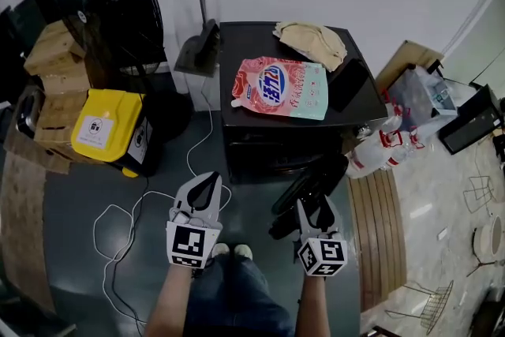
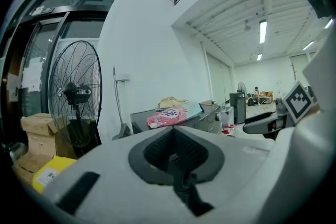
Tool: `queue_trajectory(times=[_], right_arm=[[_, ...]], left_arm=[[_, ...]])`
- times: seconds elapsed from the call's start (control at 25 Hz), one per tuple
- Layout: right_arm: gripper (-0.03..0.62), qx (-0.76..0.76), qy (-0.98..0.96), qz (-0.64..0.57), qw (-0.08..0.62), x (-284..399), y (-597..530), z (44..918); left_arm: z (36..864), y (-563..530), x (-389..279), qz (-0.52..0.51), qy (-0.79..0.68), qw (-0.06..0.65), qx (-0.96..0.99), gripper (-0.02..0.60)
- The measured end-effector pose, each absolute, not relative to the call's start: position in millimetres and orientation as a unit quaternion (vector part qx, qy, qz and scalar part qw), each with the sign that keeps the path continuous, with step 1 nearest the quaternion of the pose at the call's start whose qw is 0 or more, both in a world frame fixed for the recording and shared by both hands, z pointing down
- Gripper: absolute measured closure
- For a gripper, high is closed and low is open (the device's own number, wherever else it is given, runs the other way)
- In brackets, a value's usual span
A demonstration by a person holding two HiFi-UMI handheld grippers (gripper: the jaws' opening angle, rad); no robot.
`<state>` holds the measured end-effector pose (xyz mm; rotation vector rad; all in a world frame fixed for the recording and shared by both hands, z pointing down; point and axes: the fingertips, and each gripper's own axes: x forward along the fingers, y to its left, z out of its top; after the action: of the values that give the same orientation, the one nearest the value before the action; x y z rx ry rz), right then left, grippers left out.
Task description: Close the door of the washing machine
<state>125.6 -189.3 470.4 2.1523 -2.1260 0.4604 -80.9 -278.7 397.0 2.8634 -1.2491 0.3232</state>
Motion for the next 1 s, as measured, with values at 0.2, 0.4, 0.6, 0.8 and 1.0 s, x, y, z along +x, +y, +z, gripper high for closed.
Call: queue_trajectory(times=[0.2,0.4,0.6,0.8,1.0], right_arm=[[0.344,0.717,-0.673,0.174,0.053,130.8,-173.1,518.5],[0.35,0.734,-0.648,0.196,0.051,135.0,-147.3,580.4],[0.358,0.751,-0.617,0.229,0.055,129.8,-114.5,648.4],[0.387,0.759,-0.586,0.273,0.074,126.6,-100.1,714.6],[0.416,0.767,-0.561,0.304,0.073,131.6,-96.9,747.7]], left_arm=[[434.0,-281.8,-70.1,0.114,-0.382,0.008,0.917,0.574],[490.0,-280.7,-48.5,0.108,-0.362,0.021,0.926,0.574],[553.7,-270.7,-29.5,0.119,-0.334,0.035,0.934,0.574],[599.6,-262.2,-14.3,0.127,-0.316,0.045,0.939,0.574],[621.3,-253.4,-3.3,0.129,-0.304,0.054,0.942,0.574]])
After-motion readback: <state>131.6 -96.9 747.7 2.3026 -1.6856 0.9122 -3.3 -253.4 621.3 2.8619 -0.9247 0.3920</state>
